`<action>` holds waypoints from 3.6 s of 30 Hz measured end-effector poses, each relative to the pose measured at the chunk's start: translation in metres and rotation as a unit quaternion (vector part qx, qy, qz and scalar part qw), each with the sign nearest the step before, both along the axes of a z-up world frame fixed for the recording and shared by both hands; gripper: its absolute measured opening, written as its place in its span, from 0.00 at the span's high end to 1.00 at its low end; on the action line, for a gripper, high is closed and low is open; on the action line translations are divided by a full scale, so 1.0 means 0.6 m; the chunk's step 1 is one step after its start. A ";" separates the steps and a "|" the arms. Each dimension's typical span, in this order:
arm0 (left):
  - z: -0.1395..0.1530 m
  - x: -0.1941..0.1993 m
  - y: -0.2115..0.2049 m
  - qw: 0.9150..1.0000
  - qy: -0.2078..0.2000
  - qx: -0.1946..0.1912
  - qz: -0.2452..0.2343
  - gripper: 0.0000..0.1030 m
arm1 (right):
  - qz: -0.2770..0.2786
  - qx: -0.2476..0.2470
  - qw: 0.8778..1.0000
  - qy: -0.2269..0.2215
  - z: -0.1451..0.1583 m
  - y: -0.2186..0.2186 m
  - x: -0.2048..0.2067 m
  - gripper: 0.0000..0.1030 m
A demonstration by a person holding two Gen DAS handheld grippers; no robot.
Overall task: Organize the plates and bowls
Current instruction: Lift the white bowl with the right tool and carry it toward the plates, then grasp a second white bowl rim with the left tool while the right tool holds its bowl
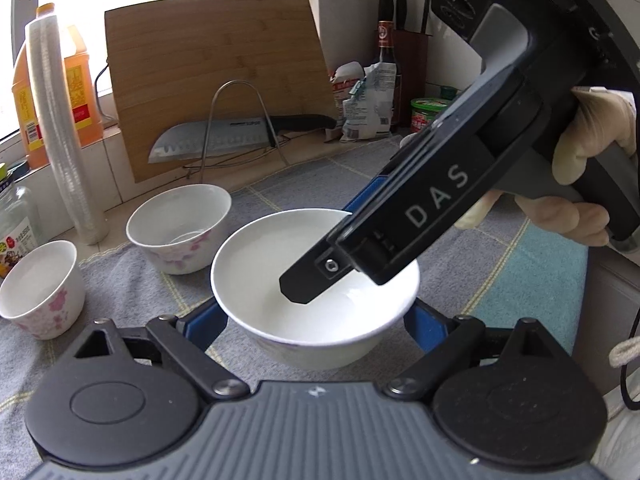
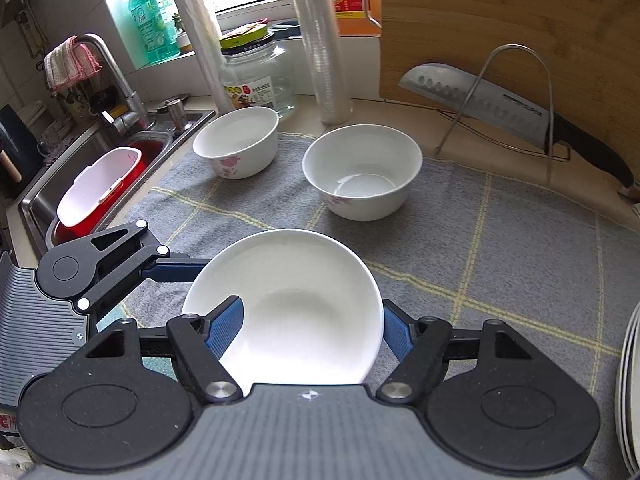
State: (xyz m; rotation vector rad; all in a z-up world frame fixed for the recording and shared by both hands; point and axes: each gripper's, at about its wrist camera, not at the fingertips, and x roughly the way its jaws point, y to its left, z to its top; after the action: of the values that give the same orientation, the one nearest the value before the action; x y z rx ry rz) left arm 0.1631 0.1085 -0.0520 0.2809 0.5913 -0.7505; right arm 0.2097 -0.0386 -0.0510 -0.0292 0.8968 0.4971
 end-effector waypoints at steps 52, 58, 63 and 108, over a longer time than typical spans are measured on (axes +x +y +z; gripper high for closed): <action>-0.039 0.038 -0.090 0.999 0.030 -0.018 -0.030 0.01 | -0.063 -0.028 0.998 -0.012 -0.030 -0.111 0.011 0.00; -0.038 0.020 -0.066 0.999 0.038 -0.010 -0.001 0.01 | -0.073 -0.041 0.996 -0.040 -0.015 -0.114 0.004 0.00; -0.028 0.017 -0.034 0.998 0.035 -0.008 0.048 0.01 | -0.083 -0.044 0.994 -0.047 -0.013 -0.112 0.008 0.00; 0.014 0.264 0.029 0.991 0.042 -0.007 0.130 0.01 | -0.020 -0.114 0.988 -0.105 -0.013 0.014 0.085 0.00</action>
State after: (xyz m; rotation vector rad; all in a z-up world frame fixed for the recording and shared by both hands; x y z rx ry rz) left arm 0.3217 0.1260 -0.0434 0.1556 0.6882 -0.5153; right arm 0.2608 -0.0299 -0.0589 -0.2675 0.7415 0.3448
